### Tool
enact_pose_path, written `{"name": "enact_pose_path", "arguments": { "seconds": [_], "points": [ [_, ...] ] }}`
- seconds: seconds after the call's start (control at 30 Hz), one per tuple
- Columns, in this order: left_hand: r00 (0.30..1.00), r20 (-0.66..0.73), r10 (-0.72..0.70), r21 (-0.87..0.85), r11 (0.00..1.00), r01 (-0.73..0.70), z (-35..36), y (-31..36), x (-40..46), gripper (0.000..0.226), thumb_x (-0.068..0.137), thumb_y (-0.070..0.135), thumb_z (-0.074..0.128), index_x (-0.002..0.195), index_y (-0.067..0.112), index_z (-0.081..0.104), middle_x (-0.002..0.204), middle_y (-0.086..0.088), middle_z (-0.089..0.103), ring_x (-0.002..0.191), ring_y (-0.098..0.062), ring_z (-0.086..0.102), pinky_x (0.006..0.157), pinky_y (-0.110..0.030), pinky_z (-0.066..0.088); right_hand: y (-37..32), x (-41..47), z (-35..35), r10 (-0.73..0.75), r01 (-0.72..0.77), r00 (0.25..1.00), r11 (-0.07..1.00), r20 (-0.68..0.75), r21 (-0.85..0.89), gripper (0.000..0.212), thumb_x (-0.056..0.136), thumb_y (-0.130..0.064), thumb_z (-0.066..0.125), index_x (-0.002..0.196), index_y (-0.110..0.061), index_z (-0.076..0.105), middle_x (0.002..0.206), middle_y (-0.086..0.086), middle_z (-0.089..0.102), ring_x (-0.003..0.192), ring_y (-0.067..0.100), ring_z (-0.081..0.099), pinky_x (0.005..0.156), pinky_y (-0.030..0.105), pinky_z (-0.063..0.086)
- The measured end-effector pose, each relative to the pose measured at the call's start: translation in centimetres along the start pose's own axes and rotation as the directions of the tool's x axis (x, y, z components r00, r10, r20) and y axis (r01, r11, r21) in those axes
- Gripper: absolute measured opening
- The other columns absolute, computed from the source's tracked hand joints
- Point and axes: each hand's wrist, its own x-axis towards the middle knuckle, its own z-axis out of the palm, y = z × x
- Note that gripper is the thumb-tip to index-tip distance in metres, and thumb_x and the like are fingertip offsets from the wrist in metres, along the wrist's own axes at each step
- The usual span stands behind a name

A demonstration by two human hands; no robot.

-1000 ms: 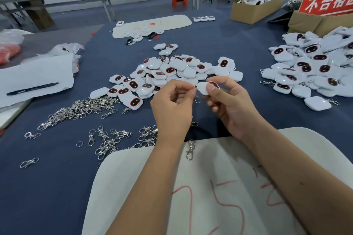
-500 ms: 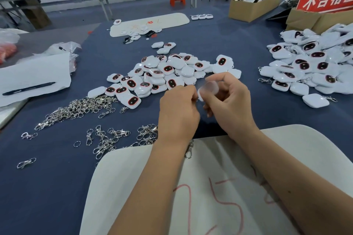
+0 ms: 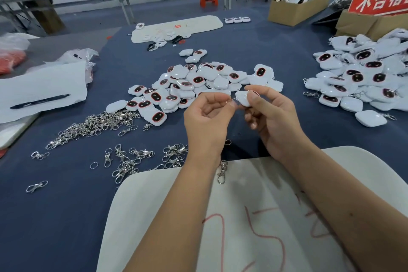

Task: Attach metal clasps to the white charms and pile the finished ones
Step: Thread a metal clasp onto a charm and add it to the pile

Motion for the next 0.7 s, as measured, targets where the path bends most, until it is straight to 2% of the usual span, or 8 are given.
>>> {"name": "enact_pose_path", "arguments": {
  "seconds": [0.1, 0.2, 0.27, 0.43, 0.53, 0.57, 0.6, 0.7],
  "points": [
    [0.997, 0.002, 0.079, 0.123, 0.989, -0.079, -0.4, -0.1, 0.2, 0.017, 0.082, 0.0, 0.078, 0.082, 0.016, 0.074, 0.085, -0.012, 0.077, 0.084, -0.036, 0.074, 0.081, -0.041, 0.061, 0.1, 0.0, 0.0, -0.008, 0.008, 1.0, 1.0, -0.024, -0.027, 0.014, 0.099, -0.009, 0.068, 0.112, -0.008, 0.068, 0.079, 0.013, 0.073, 0.052, 0.014, 0.056, 0.046, 0.021, 0.044],
    [0.989, 0.037, 0.146, 0.311, 0.938, -0.15, -0.8, -0.3, 0.3, 0.017, 0.082, 0.002, 0.078, 0.081, 0.018, 0.076, 0.075, 0.004, 0.074, 0.067, -0.015, 0.067, 0.069, -0.03, 0.056, 0.3, -0.2, 0.1, -0.078, 0.07, 0.995, 0.991, -0.064, -0.117, 0.012, 0.097, -0.007, 0.07, 0.109, -0.009, 0.07, 0.073, 0.008, 0.069, 0.052, 0.015, 0.056, 0.046, 0.022, 0.044],
    [0.975, 0.085, 0.207, 0.42, 0.879, -0.224, -1.0, -0.2, 0.4, 0.017, 0.082, 0.002, 0.076, 0.079, 0.018, 0.076, 0.069, 0.01, 0.07, 0.06, -0.007, 0.059, 0.062, -0.024, 0.049, 0.4, -0.4, 0.2, -0.153, 0.134, 0.986, 0.964, -0.065, -0.23, 0.013, 0.096, -0.007, 0.071, 0.109, -0.011, 0.069, 0.07, 0.004, 0.069, 0.052, 0.015, 0.059, 0.046, 0.024, 0.047],
    [0.894, 0.293, 0.339, 0.675, 0.588, -0.445, -1.4, 0.1, 0.6, 0.013, 0.082, 0.001, 0.071, 0.083, 0.013, 0.077, 0.079, 0.007, 0.07, 0.075, -0.015, 0.063, 0.075, -0.037, 0.053, 0.8, -1.0, 0.7, -0.359, 0.303, 0.933, 0.784, 0.003, -0.542, 0.015, 0.094, -0.009, 0.07, 0.105, -0.018, 0.065, 0.074, 0.002, 0.071, 0.054, 0.02, 0.066, 0.048, 0.029, 0.052],
    [0.866, 0.352, 0.355, 0.735, 0.468, -0.491, -1.3, 0.0, 0.7, 0.011, 0.083, 0.003, 0.07, 0.078, 0.013, 0.073, 0.074, 0.004, 0.067, 0.073, -0.022, 0.058, 0.071, -0.044, 0.049, 0.9, -1.0, 0.8, -0.438, 0.357, 0.898, 0.668, 0.042, -0.653, 0.016, 0.092, -0.01, 0.073, 0.104, -0.016, 0.065, 0.074, 0.0, 0.071, 0.059, 0.022, 0.068, 0.057, 0.032, 0.056],
    [0.869, 0.34, 0.36, 0.734, 0.476, -0.485, -1.3, -0.1, 0.7, 0.011, 0.083, 0.004, 0.07, 0.078, 0.013, 0.073, 0.074, 0.003, 0.068, 0.073, -0.021, 0.059, 0.071, -0.044, 0.049, 0.9, -1.0, 0.8, -0.422, 0.346, 0.906, 0.694, 0.034, -0.631, 0.016, 0.092, -0.009, 0.073, 0.104, -0.016, 0.065, 0.074, 0.0, 0.072, 0.058, 0.022, 0.069, 0.055, 0.032, 0.056],
    [0.883, 0.305, 0.357, 0.712, 0.53, -0.46, -1.2, -0.2, 0.6, 0.011, 0.084, 0.004, 0.071, 0.08, 0.014, 0.073, 0.075, 0.005, 0.069, 0.073, -0.019, 0.061, 0.072, -0.042, 0.051, 0.9, -0.9, 0.7, -0.382, 0.319, 0.924, 0.755, 0.012, -0.573, 0.016, 0.093, -0.008, 0.072, 0.105, -0.015, 0.065, 0.075, 0.001, 0.072, 0.057, 0.021, 0.068, 0.051, 0.03, 0.054],
    [0.956, 0.123, 0.267, 0.547, 0.785, -0.29, -1.0, -0.3, 0.3, 0.015, 0.083, 0.004, 0.077, 0.083, 0.019, 0.075, 0.078, 0.011, 0.073, 0.072, -0.01, 0.068, 0.074, -0.032, 0.057, 0.6, -0.4, 0.3, -0.21, 0.182, 0.976, 0.929, -0.053, -0.323, 0.015, 0.097, -0.005, 0.068, 0.11, -0.011, 0.067, 0.073, 0.003, 0.071, 0.054, 0.016, 0.063, 0.047, 0.025, 0.049]
  ]
}}
